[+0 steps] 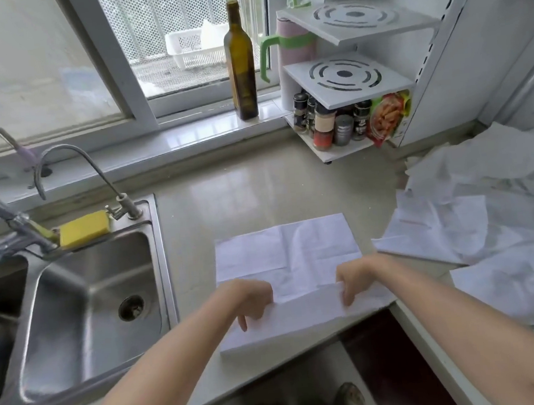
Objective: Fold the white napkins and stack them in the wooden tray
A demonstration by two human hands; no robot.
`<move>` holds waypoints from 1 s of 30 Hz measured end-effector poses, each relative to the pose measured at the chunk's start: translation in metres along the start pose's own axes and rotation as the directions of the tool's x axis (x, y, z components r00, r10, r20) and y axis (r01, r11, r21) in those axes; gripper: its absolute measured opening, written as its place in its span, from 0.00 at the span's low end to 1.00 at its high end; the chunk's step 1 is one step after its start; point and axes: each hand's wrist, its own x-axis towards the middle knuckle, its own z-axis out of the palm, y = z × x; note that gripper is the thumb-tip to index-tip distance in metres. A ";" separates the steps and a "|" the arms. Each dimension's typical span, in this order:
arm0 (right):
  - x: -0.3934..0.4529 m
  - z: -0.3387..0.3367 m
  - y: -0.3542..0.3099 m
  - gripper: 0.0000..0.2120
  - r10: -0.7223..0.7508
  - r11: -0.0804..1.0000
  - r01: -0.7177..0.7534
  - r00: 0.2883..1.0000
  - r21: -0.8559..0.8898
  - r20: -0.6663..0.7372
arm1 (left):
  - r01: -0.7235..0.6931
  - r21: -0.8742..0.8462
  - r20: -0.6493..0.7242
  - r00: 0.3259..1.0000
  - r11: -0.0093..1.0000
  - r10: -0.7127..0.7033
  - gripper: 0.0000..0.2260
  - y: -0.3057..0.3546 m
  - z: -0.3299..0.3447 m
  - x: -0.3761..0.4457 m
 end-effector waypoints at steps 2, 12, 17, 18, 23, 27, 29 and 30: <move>-0.002 0.000 -0.002 0.19 0.000 1.000 0.000 1.000 0.000 0.025 | -0.022 0.011 0.023 1.000 1.000 0.022 0.16 -0.002 0.000 0.001; 0.017 0.015 -0.006 0.12 0.007 0.954 0.074 0.963 0.289 -0.271 | -0.009 0.216 -0.281 0.957 0.976 0.071 0.09 -0.035 -0.003 0.033; 0.034 0.015 0.000 0.11 0.118 0.946 0.028 0.899 0.324 -0.422 | 0.030 0.152 -0.422 0.906 0.988 0.037 0.09 -0.039 -0.021 0.050; 0.037 0.014 0.000 0.12 0.137 0.950 0.016 0.877 0.311 -0.462 | 0.048 0.143 -0.440 0.898 0.989 0.020 0.10 -0.038 -0.024 0.053; 0.056 -0.012 0.003 0.16 0.194 0.962 -0.025 0.761 0.271 -0.619 | 0.145 0.079 -0.475 0.875 0.986 -0.091 0.07 -0.031 -0.046 0.070; 0.078 -0.038 0.007 0.13 0.169 0.973 -0.031 0.768 0.228 -0.617 | 0.169 0.064 -0.554 0.825 0.984 -0.106 0.09 -0.028 -0.061 0.080; 0.089 -0.046 0.006 0.08 0.134 0.980 -0.017 0.788 0.197 -0.601 | 0.186 0.048 -0.581 0.804 0.981 -0.124 0.11 -0.030 -0.061 0.089; 0.094 -0.051 0.005 0.06 0.106 0.985 0.000 0.793 0.174 -0.600 | 0.203 0.030 -0.588 0.795 0.979 -0.147 0.11 -0.031 -0.061 0.094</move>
